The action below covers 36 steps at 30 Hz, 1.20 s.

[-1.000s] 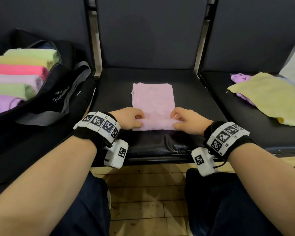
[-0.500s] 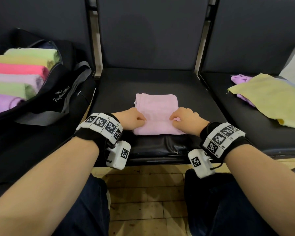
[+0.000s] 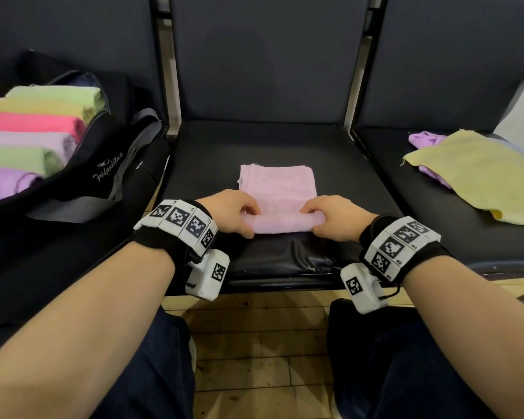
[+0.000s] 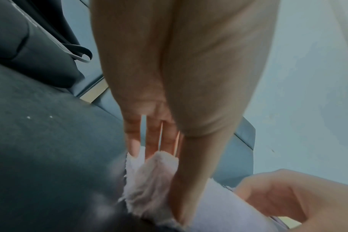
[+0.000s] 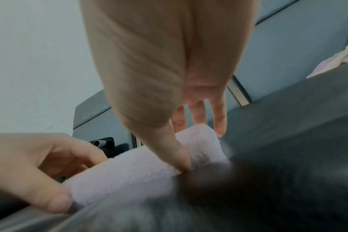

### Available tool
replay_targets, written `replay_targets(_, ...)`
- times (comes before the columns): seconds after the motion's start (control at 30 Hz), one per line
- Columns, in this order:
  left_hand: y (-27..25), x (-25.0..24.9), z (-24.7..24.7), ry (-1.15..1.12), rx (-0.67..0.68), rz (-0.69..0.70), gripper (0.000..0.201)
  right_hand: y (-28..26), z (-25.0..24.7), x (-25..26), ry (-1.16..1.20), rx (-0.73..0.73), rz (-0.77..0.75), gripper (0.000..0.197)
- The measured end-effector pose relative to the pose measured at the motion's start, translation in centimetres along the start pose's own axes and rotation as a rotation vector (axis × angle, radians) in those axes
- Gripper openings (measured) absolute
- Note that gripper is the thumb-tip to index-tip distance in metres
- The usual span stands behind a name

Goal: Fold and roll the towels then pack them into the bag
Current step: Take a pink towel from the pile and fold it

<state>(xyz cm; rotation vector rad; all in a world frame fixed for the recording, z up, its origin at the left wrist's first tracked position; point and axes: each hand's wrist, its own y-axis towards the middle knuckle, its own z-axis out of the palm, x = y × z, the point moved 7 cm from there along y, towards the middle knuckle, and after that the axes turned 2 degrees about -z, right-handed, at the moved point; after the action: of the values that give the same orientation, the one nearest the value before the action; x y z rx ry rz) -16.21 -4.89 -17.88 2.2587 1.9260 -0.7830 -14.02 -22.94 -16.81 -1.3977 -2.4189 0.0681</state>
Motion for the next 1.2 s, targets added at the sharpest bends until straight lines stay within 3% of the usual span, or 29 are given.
replay_targets(0.37, 0.4, 0.0, -0.1, -0.207, 0.023, -0.127, 0.023, 0.7, 0.1, -0.8, 0.149, 0.010, 0.047, 0.032)
replay_targets(0.53, 0.7, 0.4, 0.7, -0.251, 0.068, -0.202, 0.035, 0.9, 0.4, -0.2, 0.108, 0.052, 0.062, 0.029)
replay_targets(0.6, 0.6, 0.3, 0.9, -0.242, 0.093, -0.205, 0.021, 0.9, 0.4, 0.1, 0.115, 0.058, 0.056, 0.026)
replay_targets(0.73, 0.5, -0.4, 1.3, -0.181, 0.149, -0.158, 0.020, 0.9, 0.3, 0.1, 0.172, 0.032, 0.071, 0.028)
replay_targets(0.8, 0.6, -0.3, 1.0, -0.120, 0.111, -0.112, 0.025, 1.2, 0.2, -0.2, 0.149, 0.003, 0.072, 0.025)
replay_targets(0.9, 0.6, -0.2, -0.4, -0.086, -0.062, -0.010, 0.024, 1.3, -1.0, -0.5, 0.074, -0.139, 0.006, 0.024)
replay_targets(1.0, 0.3, -0.7, -1.5, -0.165, -0.203, 0.096, 0.010, 0.7, -1.8, 0.4, 0.164, -0.227, -0.125, 0.013)
replay_targets(1.07, 0.0, -1.0, -1.5, -0.198, -0.200, 0.115, 0.002, 0.3, -1.7, 0.6, 0.149, -0.233, -0.128, 0.011)
replay_targets(1.2, -0.2, -1.0, -1.4, -0.189, -0.186, 0.077, 0.030, -0.3, -2.0, 0.4, 0.074, -0.178, -0.084, 0.007)
